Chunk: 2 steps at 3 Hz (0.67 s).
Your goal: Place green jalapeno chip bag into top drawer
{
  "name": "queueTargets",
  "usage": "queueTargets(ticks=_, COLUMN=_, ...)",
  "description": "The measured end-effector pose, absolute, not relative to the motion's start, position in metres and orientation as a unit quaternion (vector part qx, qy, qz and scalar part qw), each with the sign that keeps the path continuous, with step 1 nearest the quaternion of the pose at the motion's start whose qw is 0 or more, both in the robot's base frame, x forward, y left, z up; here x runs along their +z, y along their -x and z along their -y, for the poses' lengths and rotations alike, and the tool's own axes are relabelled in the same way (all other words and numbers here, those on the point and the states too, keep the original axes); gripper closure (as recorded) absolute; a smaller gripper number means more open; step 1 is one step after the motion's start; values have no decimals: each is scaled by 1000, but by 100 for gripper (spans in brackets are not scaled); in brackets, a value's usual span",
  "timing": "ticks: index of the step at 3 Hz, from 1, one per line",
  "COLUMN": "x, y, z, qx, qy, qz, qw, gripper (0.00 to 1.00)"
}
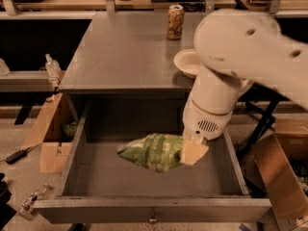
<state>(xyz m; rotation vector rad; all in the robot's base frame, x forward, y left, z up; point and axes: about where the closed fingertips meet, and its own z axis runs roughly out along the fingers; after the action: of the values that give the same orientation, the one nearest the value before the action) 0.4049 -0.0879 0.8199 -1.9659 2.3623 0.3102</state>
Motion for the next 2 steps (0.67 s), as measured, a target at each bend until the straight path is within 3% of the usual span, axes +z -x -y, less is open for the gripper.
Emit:
queueTargets(ticks=1, x=747, y=-425, z=125, qx=108, qy=654, qz=-749, qw=-23, gripper=100)
queueTargets(ticks=2, x=738, y=-471, z=145, qx=82, qy=662, qz=-745, qw=-18, gripper=100)
